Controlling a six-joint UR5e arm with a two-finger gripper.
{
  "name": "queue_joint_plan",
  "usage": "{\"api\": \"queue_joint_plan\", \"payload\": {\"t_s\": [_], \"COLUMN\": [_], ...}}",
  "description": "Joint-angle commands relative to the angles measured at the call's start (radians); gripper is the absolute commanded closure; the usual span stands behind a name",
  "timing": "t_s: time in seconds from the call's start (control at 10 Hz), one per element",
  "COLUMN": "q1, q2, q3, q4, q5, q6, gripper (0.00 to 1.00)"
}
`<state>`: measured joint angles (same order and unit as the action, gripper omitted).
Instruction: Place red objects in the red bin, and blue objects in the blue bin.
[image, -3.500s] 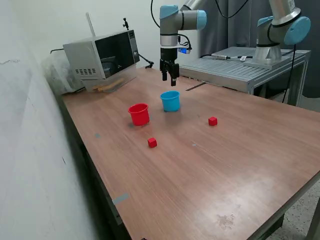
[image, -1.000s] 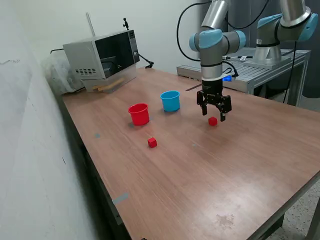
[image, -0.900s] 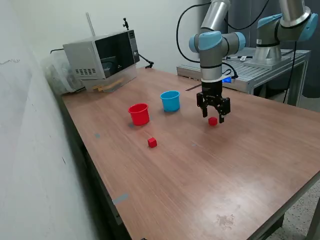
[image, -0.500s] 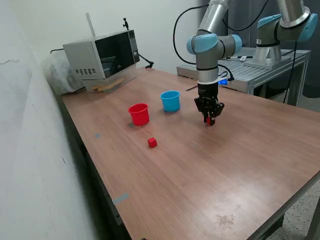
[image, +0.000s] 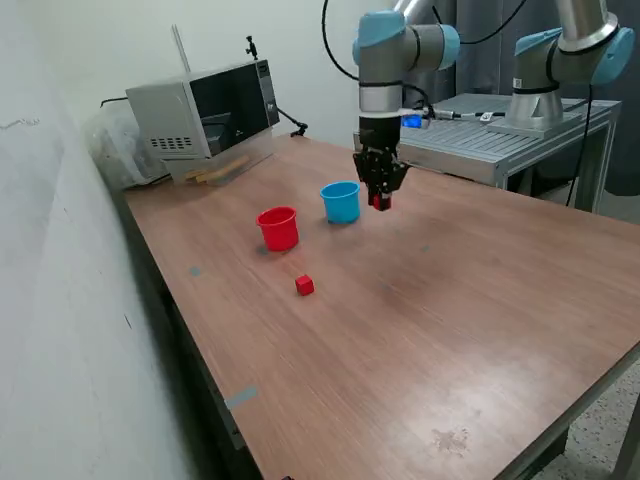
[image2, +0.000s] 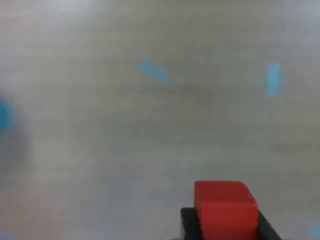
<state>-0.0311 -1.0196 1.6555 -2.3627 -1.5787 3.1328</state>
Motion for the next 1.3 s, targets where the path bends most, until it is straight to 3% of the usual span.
{"api": "queue_joint_plan", "payload": {"t_s": [0.0,0.3,0.7,1.2], "q1": [-0.107,-0.141,-0.167,-0.190], "q2": [-0.056,-0.031,0.085,0.162], "q3": [-0.146,-0.224,-0.302,-0.345], "q4": [0.094,0.092,0.086,0.062], "q5": [-0.027,-0.032,-0.032,-0.032], "q6": [-0.016,-0.033,-0.033,-0.033], "gripper": [1.00,1.00,1.00,1.00]}}
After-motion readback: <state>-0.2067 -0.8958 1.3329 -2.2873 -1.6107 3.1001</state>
